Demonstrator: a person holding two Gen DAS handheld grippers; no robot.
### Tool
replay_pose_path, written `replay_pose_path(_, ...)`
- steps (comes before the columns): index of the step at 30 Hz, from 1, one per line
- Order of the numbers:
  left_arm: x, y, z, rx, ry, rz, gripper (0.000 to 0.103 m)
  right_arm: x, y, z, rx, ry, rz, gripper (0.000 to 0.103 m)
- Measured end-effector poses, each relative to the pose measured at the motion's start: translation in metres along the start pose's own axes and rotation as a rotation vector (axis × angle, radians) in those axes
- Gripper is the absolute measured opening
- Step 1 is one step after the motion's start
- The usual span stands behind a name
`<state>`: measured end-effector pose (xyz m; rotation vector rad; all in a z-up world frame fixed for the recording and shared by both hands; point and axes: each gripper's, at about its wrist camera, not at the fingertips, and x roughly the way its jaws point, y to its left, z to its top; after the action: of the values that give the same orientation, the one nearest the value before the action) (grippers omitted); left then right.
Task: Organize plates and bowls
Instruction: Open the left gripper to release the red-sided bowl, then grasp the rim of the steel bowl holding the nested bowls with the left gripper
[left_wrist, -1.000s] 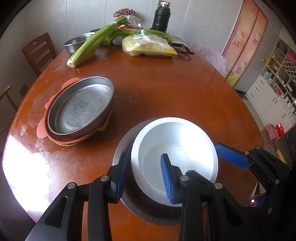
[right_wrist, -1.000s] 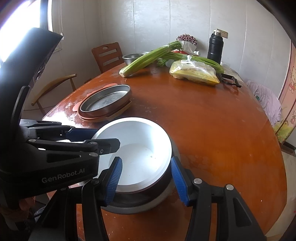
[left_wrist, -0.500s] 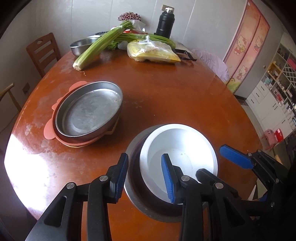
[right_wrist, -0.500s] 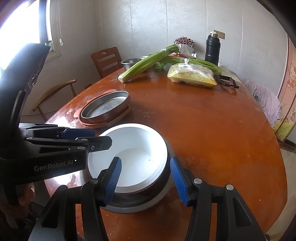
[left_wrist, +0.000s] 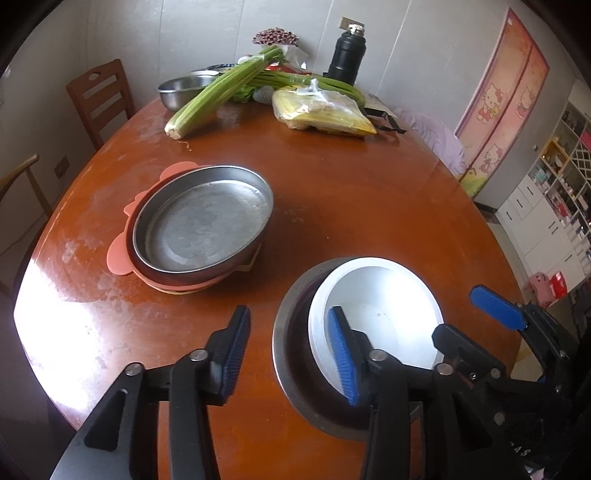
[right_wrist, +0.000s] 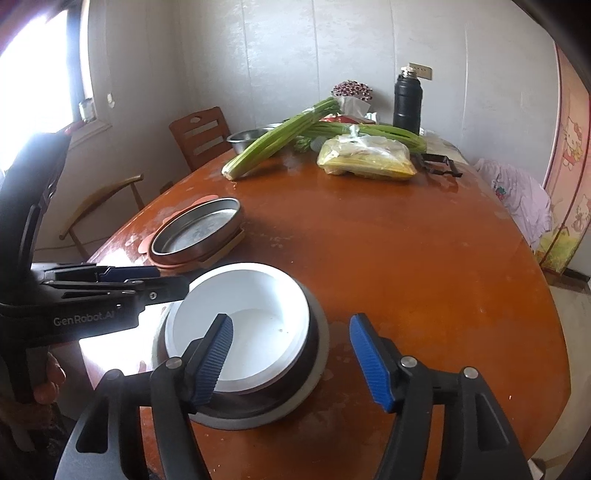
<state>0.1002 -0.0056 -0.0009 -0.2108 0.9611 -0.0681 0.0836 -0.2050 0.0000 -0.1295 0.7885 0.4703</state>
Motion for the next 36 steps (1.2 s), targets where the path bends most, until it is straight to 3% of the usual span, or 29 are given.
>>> replay_pose_path(25,0.036,0.004,0.000,-0.077,0.099,-0.112,0.053,0.027,-0.015,-0.008,0.060,0.073,0.031,0.073)
replay_pose_path(36,0.051,0.002,-0.002,-0.067,0.108,-0.118,0.053,0.048,-0.023,-0.014,0.126,0.127,0.073,0.078)
